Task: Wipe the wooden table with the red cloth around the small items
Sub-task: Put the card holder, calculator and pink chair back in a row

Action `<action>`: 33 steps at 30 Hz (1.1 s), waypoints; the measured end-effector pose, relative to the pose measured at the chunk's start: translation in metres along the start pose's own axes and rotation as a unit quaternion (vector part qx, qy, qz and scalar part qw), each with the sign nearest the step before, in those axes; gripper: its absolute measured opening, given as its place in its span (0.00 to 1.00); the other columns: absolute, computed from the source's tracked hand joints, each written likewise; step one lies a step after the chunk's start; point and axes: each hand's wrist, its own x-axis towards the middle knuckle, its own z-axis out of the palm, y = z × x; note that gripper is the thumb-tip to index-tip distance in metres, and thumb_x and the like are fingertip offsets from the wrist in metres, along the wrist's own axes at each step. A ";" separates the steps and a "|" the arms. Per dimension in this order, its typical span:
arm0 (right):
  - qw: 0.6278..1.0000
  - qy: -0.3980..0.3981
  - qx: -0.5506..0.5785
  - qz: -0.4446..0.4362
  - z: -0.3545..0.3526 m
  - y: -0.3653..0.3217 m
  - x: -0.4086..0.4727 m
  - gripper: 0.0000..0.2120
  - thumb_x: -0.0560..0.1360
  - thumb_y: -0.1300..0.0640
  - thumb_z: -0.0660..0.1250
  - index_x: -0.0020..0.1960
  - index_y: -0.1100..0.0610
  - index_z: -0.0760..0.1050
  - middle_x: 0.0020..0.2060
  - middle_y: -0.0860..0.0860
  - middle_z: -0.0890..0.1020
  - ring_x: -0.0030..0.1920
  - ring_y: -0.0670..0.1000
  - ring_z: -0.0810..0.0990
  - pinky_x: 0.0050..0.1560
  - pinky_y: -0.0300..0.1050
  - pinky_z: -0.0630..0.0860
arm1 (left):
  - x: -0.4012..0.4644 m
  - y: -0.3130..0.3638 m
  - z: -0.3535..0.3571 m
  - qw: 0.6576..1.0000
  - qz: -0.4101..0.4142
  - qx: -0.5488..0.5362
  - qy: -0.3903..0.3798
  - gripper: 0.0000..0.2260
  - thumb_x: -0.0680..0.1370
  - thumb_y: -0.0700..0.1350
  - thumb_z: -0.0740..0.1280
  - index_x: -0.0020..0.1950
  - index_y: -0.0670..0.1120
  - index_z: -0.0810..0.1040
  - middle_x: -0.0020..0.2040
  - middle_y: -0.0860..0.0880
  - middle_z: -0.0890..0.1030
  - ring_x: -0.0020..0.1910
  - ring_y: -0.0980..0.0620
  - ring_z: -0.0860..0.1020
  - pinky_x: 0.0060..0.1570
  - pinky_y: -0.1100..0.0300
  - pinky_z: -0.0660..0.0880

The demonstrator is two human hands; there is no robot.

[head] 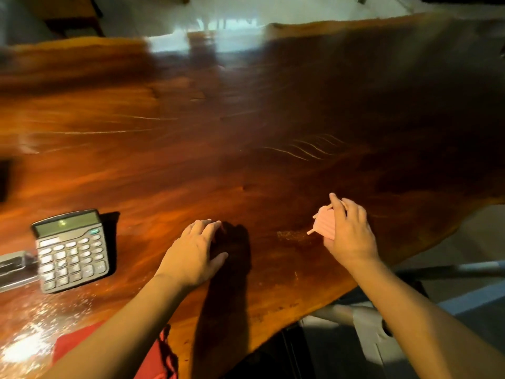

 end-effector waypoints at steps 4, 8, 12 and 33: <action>0.995 0.030 0.012 -0.093 -0.009 -0.074 0.007 0.53 0.64 0.52 0.82 0.79 0.52 0.53 0.70 0.57 0.69 0.71 0.59 0.68 0.65 0.53 0.75 | -0.035 -0.034 -0.010 0.998 -0.030 -0.040 0.035 0.33 0.76 0.55 0.71 0.77 0.47 0.65 0.74 0.47 0.69 0.73 0.45 0.67 0.70 0.54 0.65; 0.984 0.037 0.036 -0.168 -0.018 -0.156 0.012 0.54 0.64 0.52 0.83 0.79 0.52 0.52 0.70 0.55 0.70 0.71 0.58 0.68 0.65 0.52 0.74 | -0.071 -0.068 -0.015 0.993 -0.070 -0.068 0.066 0.32 0.76 0.54 0.72 0.77 0.46 0.67 0.72 0.47 0.71 0.71 0.46 0.69 0.69 0.56 0.65; 0.967 0.042 0.058 -0.245 -0.023 -0.229 0.006 0.53 0.64 0.53 0.82 0.79 0.54 0.52 0.71 0.53 0.69 0.71 0.57 0.68 0.66 0.52 0.74 | -0.105 -0.100 -0.020 0.985 -0.113 -0.089 0.092 0.32 0.76 0.54 0.73 0.76 0.46 0.68 0.71 0.47 0.72 0.70 0.46 0.71 0.68 0.56 0.67; 0.919 0.022 0.001 -0.394 -0.026 -0.375 -0.028 0.52 0.67 0.51 0.81 0.80 0.55 0.53 0.72 0.57 0.67 0.72 0.59 0.65 0.76 0.61 0.61 | -0.201 -0.184 -0.022 0.950 -0.224 -0.143 0.167 0.29 0.76 0.55 0.71 0.75 0.50 0.68 0.69 0.50 0.72 0.69 0.49 0.70 0.66 0.51 0.72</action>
